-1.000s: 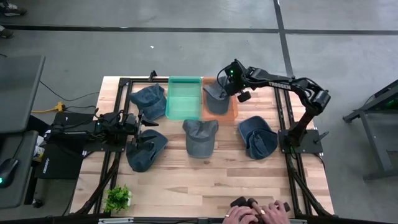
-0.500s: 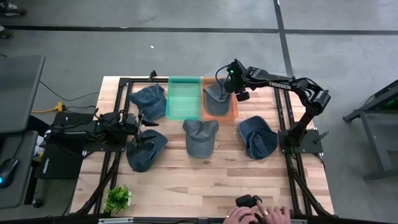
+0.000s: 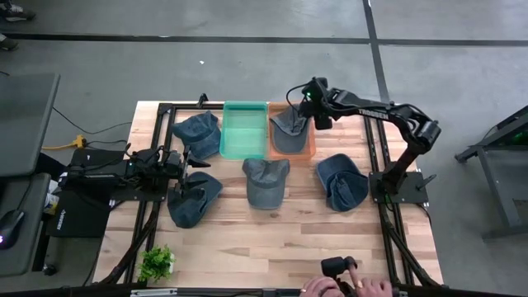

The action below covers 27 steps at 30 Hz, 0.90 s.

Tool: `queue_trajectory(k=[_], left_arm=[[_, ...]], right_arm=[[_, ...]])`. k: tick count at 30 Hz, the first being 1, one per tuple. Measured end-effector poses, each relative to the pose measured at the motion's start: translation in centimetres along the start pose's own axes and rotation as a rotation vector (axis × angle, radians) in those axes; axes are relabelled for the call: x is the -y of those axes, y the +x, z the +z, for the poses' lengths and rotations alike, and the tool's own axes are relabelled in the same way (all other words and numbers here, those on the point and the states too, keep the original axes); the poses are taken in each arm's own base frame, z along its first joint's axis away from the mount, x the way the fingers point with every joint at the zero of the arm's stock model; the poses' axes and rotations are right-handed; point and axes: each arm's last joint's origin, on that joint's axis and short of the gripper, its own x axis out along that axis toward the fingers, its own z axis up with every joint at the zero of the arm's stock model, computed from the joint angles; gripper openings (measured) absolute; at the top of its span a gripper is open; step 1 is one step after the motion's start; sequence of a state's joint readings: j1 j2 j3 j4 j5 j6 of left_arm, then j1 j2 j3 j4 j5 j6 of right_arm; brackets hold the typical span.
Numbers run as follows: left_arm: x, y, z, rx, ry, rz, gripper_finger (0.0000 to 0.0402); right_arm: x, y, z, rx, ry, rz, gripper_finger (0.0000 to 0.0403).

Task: Pick & Place hat
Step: Put the top gray cap into the orange bin

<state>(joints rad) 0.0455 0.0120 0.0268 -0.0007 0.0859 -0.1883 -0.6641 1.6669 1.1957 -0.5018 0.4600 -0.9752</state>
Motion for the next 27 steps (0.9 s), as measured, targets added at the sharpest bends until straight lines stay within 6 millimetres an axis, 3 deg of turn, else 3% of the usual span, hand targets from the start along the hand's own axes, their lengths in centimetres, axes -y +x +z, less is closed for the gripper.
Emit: queue_trajectory(k=[7,16,22,27], left_arm=[[0.0,0.0,0.0,0.000,0.000,0.000,0.0269],[0.0,0.0,0.0,0.000,0.000,0.000,0.0269],[0.0,0.0,0.0,0.000,0.000,0.000,0.0269],[0.0,0.0,0.0,0.000,0.000,0.000,0.0269]], right_arm=[[0.3,-2.2,-0.6,-0.013,0.119,-0.024,0.0264],[-1.4,-3.1,-1.7,-0.021,0.652,0.294,0.0240],[-1.4,-3.3,-2.3,-0.064,0.775,0.305,0.0170],[-1.5,-3.2,-3.0,-0.110,0.823,0.352,0.0062]])
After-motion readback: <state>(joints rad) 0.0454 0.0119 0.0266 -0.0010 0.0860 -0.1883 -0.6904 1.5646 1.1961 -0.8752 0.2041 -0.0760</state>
